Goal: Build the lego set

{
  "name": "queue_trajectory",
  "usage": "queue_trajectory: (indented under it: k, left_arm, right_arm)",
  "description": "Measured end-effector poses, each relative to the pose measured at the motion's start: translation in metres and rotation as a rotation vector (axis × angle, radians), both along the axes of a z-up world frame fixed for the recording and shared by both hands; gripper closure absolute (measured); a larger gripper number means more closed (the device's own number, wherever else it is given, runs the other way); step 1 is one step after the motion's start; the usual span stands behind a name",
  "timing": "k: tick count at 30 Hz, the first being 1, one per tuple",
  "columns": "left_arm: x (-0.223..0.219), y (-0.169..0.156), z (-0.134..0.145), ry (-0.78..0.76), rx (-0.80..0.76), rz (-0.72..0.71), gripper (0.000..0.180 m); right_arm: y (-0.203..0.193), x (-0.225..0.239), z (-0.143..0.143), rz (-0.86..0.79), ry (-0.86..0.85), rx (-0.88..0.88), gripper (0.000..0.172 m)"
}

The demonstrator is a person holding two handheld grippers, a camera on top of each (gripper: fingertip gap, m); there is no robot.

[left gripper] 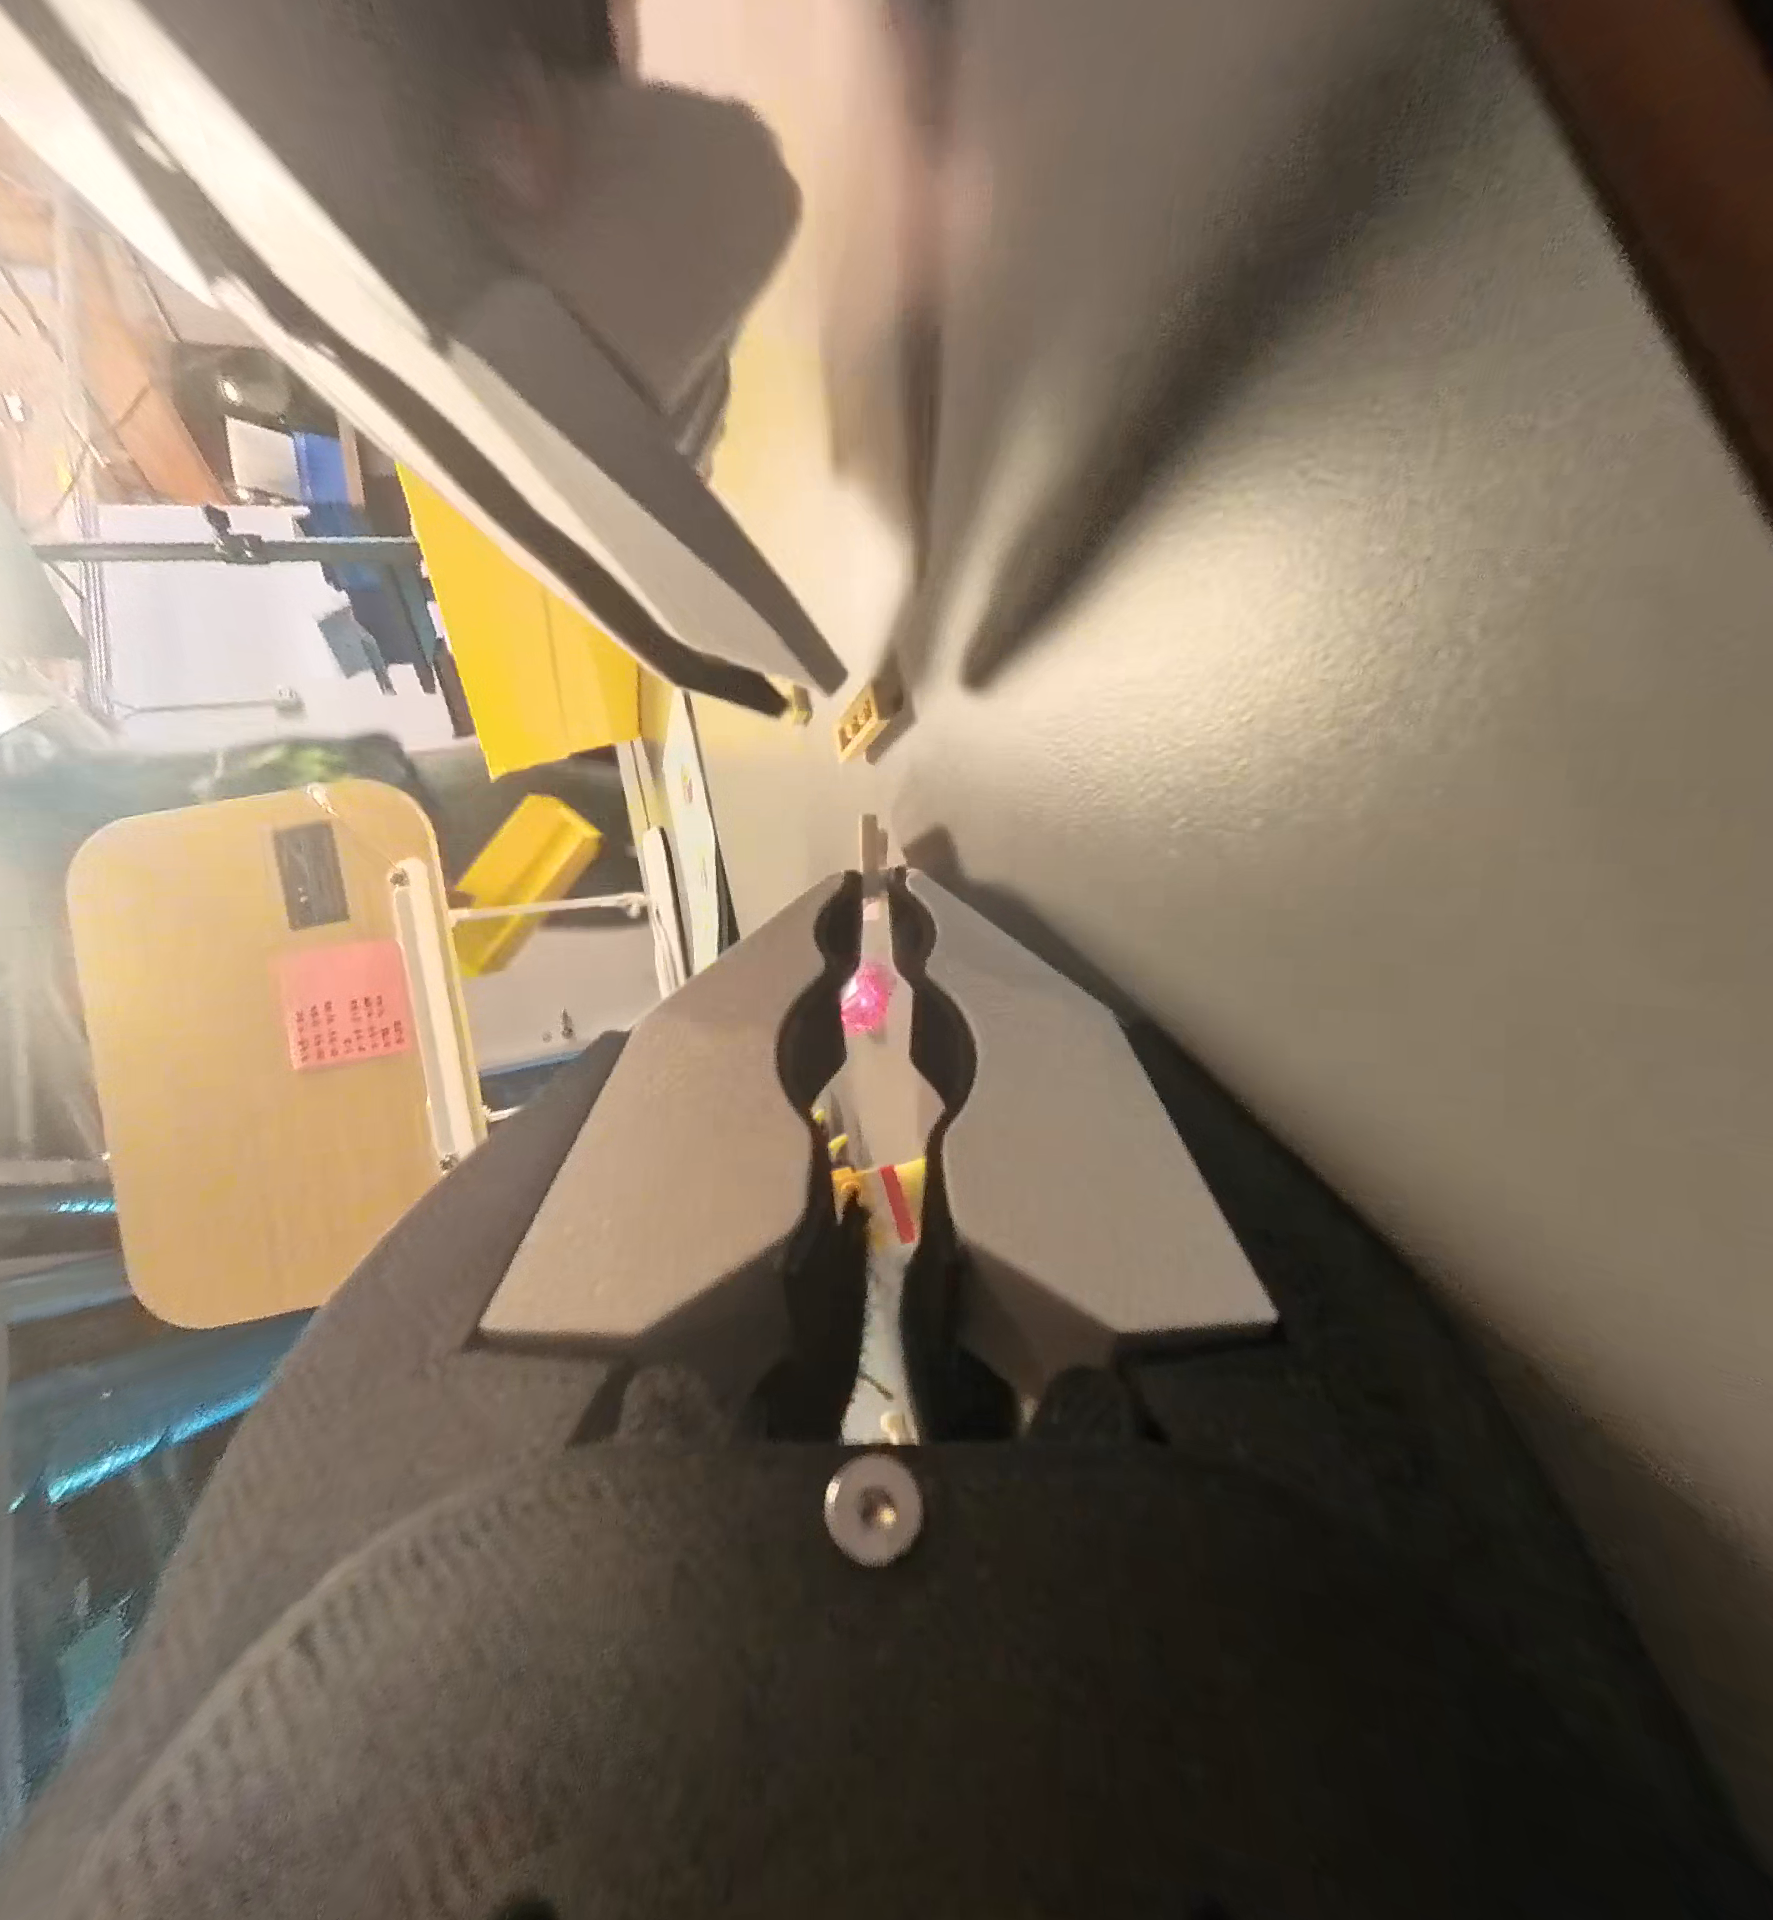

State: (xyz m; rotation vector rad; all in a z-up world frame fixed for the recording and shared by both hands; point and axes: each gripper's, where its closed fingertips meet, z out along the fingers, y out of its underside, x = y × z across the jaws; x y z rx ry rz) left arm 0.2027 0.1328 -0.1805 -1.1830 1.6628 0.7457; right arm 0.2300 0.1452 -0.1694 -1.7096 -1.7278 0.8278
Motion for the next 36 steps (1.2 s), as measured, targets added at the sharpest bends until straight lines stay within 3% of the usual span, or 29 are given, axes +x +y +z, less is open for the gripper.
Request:
queue_trajectory:
  k: [10,14,19,23,36]
  left_arm:
    - [0.002,-0.002,0.000,-0.030,-0.009,-0.054,0.177]
    - [0.000,-0.002,0.000,-0.035,-0.011,-0.058,0.177]
    - [0.000,-0.002,0.000,-0.042,-0.013,-0.071,0.177]
    - [0.001,-0.003,0.001,-0.048,-0.005,-0.092,0.177]
    - [0.004,-0.006,0.008,-0.034,0.082,-0.146,0.177]
  right_arm:
    - [-0.008,-0.008,-0.011,0.177,0.034,0.058,0.136]
    - [-0.004,-0.008,-0.011,0.176,0.031,0.053,0.148]
    - [-0.003,-0.009,-0.011,0.166,0.032,0.031,0.149]
    - [-0.011,-0.020,0.009,0.153,0.160,-0.079,0.149]
    - [-0.020,-0.027,0.008,0.187,0.149,-0.116,0.149]
